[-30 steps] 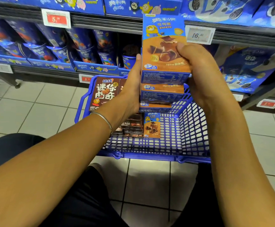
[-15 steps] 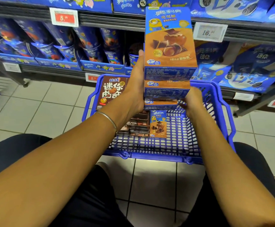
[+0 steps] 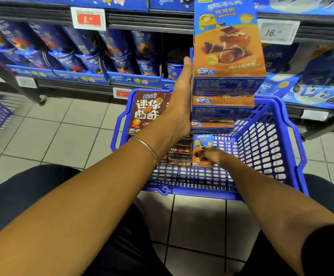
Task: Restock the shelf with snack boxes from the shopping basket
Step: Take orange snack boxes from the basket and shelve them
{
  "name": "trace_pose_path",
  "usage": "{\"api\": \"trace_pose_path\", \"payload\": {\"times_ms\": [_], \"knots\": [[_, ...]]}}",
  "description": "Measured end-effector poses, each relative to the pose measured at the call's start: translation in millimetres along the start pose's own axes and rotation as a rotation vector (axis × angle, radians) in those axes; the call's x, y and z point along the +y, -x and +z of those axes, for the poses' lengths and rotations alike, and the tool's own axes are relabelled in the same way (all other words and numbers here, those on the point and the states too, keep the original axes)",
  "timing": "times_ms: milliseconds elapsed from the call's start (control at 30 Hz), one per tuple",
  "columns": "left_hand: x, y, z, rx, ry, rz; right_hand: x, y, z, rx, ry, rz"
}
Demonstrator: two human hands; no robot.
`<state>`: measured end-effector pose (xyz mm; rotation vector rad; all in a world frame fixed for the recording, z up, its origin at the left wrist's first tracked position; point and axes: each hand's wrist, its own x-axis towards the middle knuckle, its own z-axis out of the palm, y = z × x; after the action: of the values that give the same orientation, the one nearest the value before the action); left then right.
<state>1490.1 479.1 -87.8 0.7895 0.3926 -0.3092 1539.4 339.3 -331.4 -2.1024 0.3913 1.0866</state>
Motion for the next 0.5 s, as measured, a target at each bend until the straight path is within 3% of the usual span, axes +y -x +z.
{"api": "trace_pose_path", "payload": {"times_ms": [200, 400, 500], "knots": [[3, 0, -2, 0.039, -0.017, 0.004, 13, -6, -6, 0.047, -0.176, 0.031], [3, -3, -4, 0.055, -0.028, -0.011, 13, -10, -3, 0.093, -0.103, 0.020], [3, -7, -4, 0.055, -0.011, -0.008, 1, -3, -16, 0.198, -0.133, -0.018]]}}
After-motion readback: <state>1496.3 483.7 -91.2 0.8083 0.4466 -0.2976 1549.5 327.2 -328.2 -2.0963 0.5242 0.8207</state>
